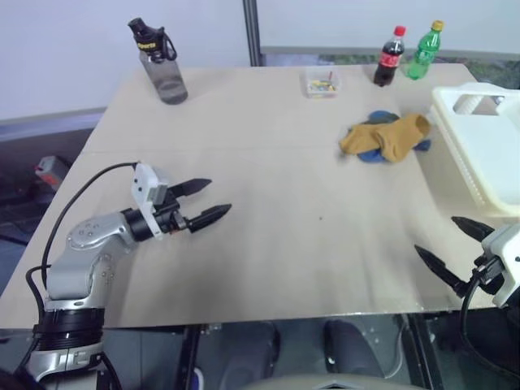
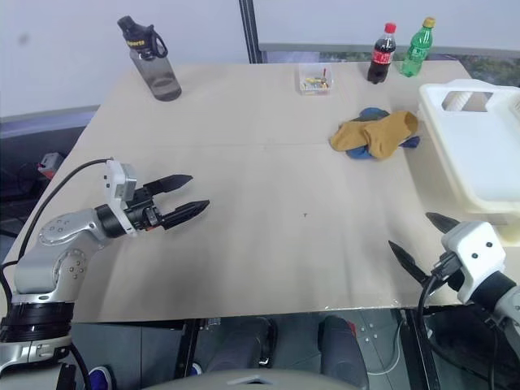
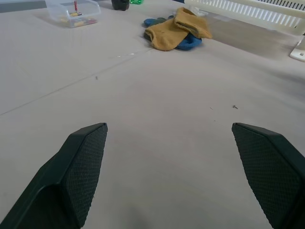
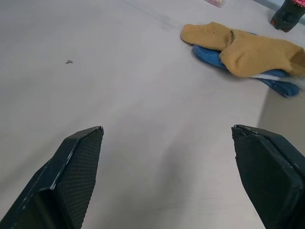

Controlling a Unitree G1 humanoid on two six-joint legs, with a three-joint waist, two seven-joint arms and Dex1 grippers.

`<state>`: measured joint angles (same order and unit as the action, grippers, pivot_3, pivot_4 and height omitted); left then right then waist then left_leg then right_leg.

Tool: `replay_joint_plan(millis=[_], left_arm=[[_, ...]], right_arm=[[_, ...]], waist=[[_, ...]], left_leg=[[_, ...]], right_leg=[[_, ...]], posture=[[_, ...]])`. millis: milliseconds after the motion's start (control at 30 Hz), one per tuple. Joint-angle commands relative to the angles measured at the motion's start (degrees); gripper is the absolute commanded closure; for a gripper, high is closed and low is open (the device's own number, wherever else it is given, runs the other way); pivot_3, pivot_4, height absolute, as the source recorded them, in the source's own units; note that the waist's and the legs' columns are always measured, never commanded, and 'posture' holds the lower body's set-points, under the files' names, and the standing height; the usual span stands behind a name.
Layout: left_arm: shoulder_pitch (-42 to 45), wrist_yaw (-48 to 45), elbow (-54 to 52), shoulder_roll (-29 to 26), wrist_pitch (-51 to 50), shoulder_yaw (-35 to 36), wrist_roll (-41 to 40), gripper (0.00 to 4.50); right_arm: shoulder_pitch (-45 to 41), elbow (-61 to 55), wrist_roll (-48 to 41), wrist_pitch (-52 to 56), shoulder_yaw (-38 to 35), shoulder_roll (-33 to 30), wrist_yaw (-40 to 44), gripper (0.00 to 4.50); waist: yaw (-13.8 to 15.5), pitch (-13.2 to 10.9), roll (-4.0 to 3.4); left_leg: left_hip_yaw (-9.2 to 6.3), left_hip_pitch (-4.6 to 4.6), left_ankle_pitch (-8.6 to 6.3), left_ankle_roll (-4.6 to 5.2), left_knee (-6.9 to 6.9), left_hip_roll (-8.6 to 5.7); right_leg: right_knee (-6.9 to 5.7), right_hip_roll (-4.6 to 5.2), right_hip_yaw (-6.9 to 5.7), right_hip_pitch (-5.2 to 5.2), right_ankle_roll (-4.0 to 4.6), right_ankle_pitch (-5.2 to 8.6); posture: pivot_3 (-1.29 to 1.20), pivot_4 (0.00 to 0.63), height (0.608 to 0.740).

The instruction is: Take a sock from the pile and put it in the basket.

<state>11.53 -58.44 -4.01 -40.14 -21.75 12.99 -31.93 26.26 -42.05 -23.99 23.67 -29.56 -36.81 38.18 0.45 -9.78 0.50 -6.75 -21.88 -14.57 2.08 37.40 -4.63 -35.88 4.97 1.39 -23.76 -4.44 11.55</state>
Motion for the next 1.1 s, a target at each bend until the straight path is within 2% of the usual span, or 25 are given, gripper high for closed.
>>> replay_joint_plan(millis=[33,200,333,400,467,500,733,1000,1100], left_arm=[[1.6,0.2,-1.9,0.6,0.2,-0.5,-0.8,0.02],[4.5,1.7,-2.3,3.5,-0.6,-3.0,-0.3,0.02],[5.8,2.1,-4.7,4.9,-1.2,-4.6,-1.2,0.02],[6.7,2.3,-5.6,6.0,-0.9,-5.7,-0.9,0.00],[7.8,2.7,-6.1,7.2,0.1,-7.2,0.2,0.00],[8.4,3.3,-6.6,8.0,0.1,-7.9,0.4,0.00],[10.9,6.6,-8.9,12.0,0.4,-11.0,1.8,0.00],[9.3,10.2,-12.7,13.5,0.0,-10.7,1.3,0.00],[8.1,11.4,-14.6,13.9,-0.3,-10.4,0.7,0.00]], right_arm=[[-0.1,-2.0,1.4,-1.0,-0.6,0.5,-1.7,0.00],[-4.4,-1.8,4.3,0.9,4.5,0.9,-5.6,0.00],[-12.7,3.0,5.7,2.6,8.9,0.9,-8.3,0.00],[-18.8,8.1,7.3,2.6,12.4,1.3,-9.2,0.55],[-25.3,15.4,10.7,1.2,17.2,0.8,-9.2,1.33],[-28.9,20.4,13.2,-0.5,19.7,0.9,-9.7,1.58],[-55.7,57.6,22.9,-14.5,29.0,5.5,-12.2,1.58],[-71.1,84.3,25.8,-25.8,29.6,8.5,-13.4,1.58],[-73.5,89.7,26.1,-28.2,29.7,9.1,-12.7,2.55]], waist=[[0.2,0.0,0.00],[0.4,0.0,0.03],[-0.2,0.0,0.02],[-0.2,0.0,0.03],[-0.2,0.0,0.04],[0.0,0.0,0.02],[-1.2,-0.1,0.06],[-1.4,-0.1,0.05],[-1.4,-0.1,0.05]], left_leg=[[0.00,0.00,0.00,0.00,0.00,0.00],[-0.04,0.02,0.01,0.00,0.04,-0.01],[0.02,0.03,0.01,-0.01,0.03,0.02],[0.04,0.02,0.02,-0.02,0.03,0.00],[0.06,0.03,0.03,-0.03,0.03,-0.03],[0.06,0.03,0.03,-0.03,0.03,-0.03],[0.16,0.00,0.19,-0.26,0.01,-0.08],[0.24,-0.18,0.18,-0.28,-0.10,-0.08],[0.25,-0.19,0.18,-0.28,-0.11,-0.09]], right_leg=[[0.00,0.00,0.00,0.00,0.00,0.00],[-0.01,0.00,-0.08,0.07,-0.09,0.04],[-0.02,-0.05,0.01,0.02,0.00,-0.01],[-0.01,-0.04,0.02,0.02,0.00,-0.02],[-0.01,-0.03,0.01,0.03,0.01,-0.02],[-0.01,-0.03,0.01,0.03,0.01,-0.02],[-0.03,-0.04,0.09,-0.06,0.04,-0.04],[0.03,-0.02,0.21,-0.32,0.06,-0.05],[0.05,-0.01,0.23,-0.32,0.06,-0.05]], posture=[[0.00,0.150,0.740],[0.00,0.150,0.740],[0.00,0.150,0.740],[0.00,0.150,0.740],[0.00,0.150,0.740],[0.00,0.150,0.740],[0.00,0.150,0.740],[0.00,0.150,0.740],[0.00,0.150,0.740]])
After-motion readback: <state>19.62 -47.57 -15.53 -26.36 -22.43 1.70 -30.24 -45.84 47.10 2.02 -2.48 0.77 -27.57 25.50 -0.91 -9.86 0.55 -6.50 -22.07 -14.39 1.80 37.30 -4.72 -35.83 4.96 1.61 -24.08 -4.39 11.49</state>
